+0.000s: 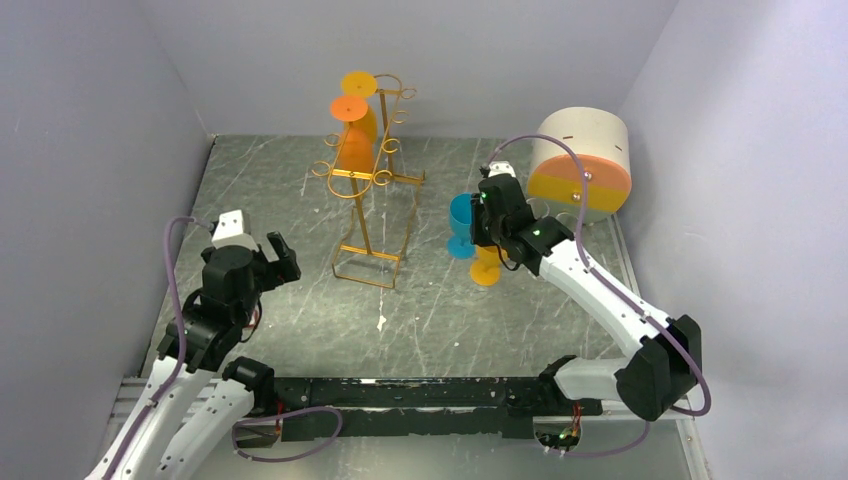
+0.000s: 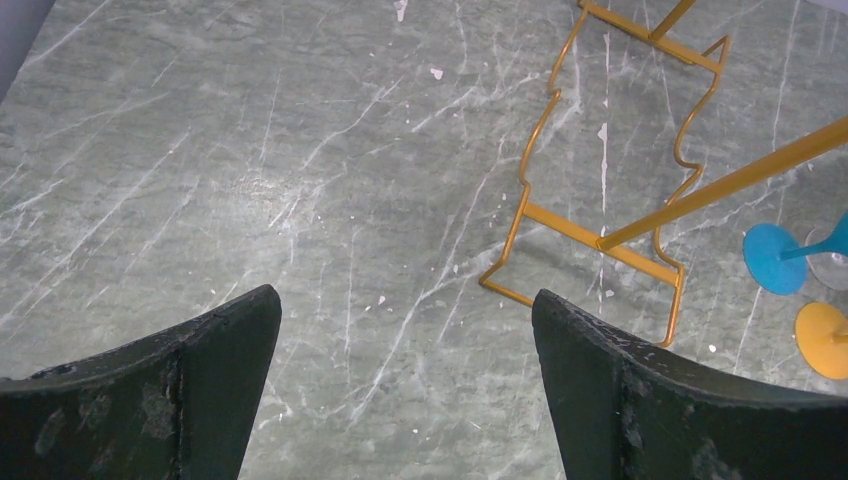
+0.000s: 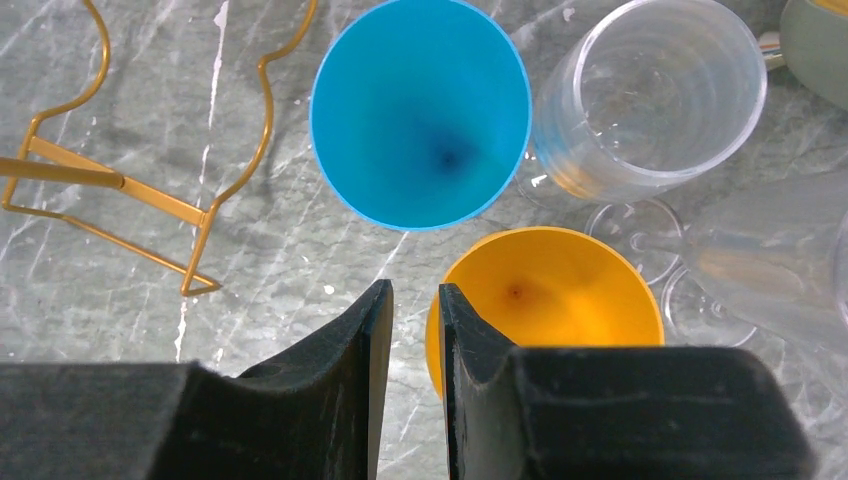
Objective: Take the wine glass off the wine glass rack
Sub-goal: Place the wine glass at the center of the board, then pick up the wine glass from the wine rack.
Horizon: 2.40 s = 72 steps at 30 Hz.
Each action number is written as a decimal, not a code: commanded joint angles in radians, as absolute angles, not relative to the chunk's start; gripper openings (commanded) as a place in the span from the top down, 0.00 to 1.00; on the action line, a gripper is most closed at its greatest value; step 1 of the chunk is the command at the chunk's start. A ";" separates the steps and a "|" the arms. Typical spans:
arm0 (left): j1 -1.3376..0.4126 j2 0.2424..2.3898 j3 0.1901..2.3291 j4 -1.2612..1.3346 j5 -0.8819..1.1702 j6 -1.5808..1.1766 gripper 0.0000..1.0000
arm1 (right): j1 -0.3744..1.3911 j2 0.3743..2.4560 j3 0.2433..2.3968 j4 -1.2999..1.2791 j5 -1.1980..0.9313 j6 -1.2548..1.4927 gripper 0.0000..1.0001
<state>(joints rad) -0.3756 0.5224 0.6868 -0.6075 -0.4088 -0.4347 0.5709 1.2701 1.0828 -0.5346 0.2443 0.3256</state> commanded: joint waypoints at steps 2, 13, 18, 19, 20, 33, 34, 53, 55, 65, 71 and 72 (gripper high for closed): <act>-0.368 0.543 0.711 -0.607 -0.410 -0.439 0.00 | 0.567 1.226 1.069 -0.488 0.199 0.356 0.73; -0.365 0.635 0.711 -0.589 -0.378 -0.447 0.01 | 0.566 1.058 0.905 -0.222 -0.087 0.434 0.69; -0.360 0.690 0.716 -0.584 -0.346 -0.452 0.01 | 0.566 1.023 0.864 -0.146 -0.167 0.478 0.65; -0.359 0.698 0.721 -0.590 -0.347 -0.469 0.01 | 0.566 1.020 0.862 -0.143 -0.183 0.478 0.64; -0.357 0.706 0.722 -0.595 -0.357 -0.502 0.01 | 0.566 1.019 0.861 -0.143 -0.188 0.477 0.62; 0.036 0.842 0.655 -0.306 0.126 -0.644 0.02 | 0.567 0.934 0.877 -0.271 -0.035 0.486 0.35; 0.067 0.849 0.668 -0.292 0.151 -0.650 0.02 | 0.566 0.927 0.877 -0.280 -0.025 0.481 0.32; 0.195 1.201 1.166 -0.183 0.484 -0.576 0.02 | 0.566 0.839 0.810 -0.215 -0.032 0.447 0.21; 0.195 1.253 1.205 -0.153 0.546 -0.584 0.02 | 0.565 0.850 0.816 -0.226 -0.037 0.447 0.21; 0.158 1.483 1.469 -0.113 0.677 -0.634 0.02 | 0.565 0.872 0.832 -0.255 -0.047 0.449 0.20; 0.058 1.611 1.650 -0.207 0.697 -0.597 0.05 | 0.566 0.868 0.829 -0.262 -0.048 0.457 0.20; 0.043 1.627 1.667 -0.210 0.693 -0.594 0.06 | 0.567 0.869 0.828 -0.265 -0.049 0.458 0.20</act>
